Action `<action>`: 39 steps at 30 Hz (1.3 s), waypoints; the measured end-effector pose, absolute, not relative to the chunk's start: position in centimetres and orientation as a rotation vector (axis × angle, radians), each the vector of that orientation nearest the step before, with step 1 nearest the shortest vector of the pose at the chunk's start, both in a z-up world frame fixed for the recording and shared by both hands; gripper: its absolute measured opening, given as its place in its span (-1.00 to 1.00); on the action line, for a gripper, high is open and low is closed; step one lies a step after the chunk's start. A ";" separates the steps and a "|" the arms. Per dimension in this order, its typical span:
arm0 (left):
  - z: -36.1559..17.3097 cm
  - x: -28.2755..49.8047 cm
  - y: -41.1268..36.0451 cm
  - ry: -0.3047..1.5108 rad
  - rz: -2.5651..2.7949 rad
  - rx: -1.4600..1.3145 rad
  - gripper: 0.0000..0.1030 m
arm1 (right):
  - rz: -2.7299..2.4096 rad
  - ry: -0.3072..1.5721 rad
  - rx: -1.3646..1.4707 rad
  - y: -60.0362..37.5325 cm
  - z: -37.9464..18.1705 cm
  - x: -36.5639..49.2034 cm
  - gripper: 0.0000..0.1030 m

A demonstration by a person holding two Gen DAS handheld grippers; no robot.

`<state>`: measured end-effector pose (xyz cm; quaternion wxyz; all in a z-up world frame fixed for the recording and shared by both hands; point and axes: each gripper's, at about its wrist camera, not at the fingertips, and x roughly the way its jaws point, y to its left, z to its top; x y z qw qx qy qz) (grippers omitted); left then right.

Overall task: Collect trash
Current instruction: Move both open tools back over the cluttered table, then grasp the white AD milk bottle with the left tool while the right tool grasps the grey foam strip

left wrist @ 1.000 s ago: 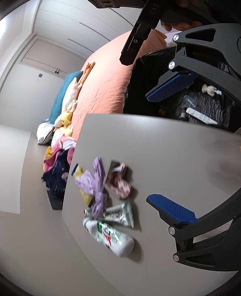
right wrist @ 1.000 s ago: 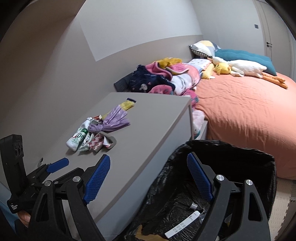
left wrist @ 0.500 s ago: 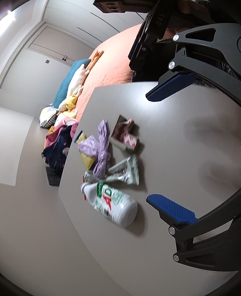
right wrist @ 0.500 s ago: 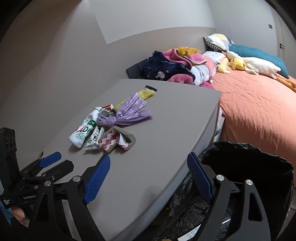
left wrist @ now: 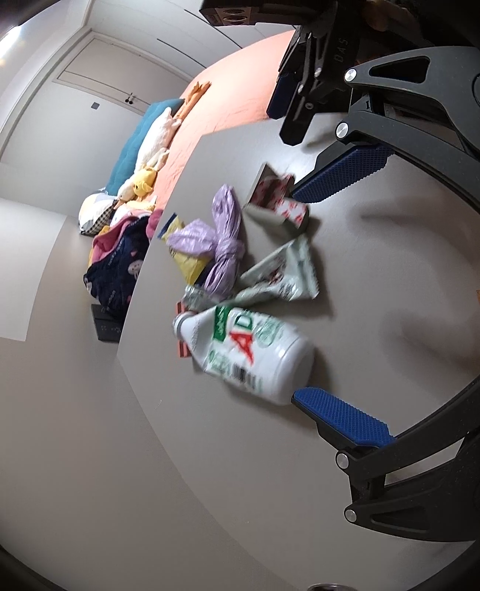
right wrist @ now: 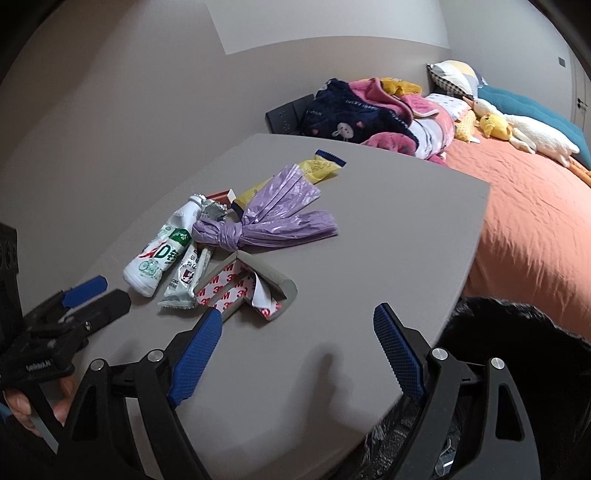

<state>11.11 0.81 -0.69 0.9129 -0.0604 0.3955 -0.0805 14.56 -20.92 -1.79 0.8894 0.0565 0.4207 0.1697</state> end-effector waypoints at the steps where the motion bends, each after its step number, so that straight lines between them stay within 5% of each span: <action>1: -0.9 11.7 1.2 0.819 -0.162 -0.128 0.88 | 0.354 0.875 0.112 -20.7 -1.9 14.8 0.65; 19: -4.0 17.6 3.6 0.897 -0.145 -0.135 0.88 | 0.391 0.887 0.009 -17.7 -4.0 18.6 0.24; 22: -4.4 18.3 4.0 0.908 -0.150 -0.145 0.88 | 0.414 0.885 -0.005 -17.2 -4.2 18.8 0.11; 24: -4.6 18.6 4.1 0.912 -0.151 -0.147 0.88 | 0.455 0.881 0.005 -17.1 -4.2 18.7 -0.22; 27: -5.0 18.8 4.1 0.917 -0.149 -0.142 0.87 | 0.484 0.873 0.006 -16.9 -4.1 18.4 -0.29; 39: -4.6 18.4 3.5 0.888 -0.167 -0.112 0.26 | 0.520 0.884 0.066 -17.3 -3.9 17.7 -0.60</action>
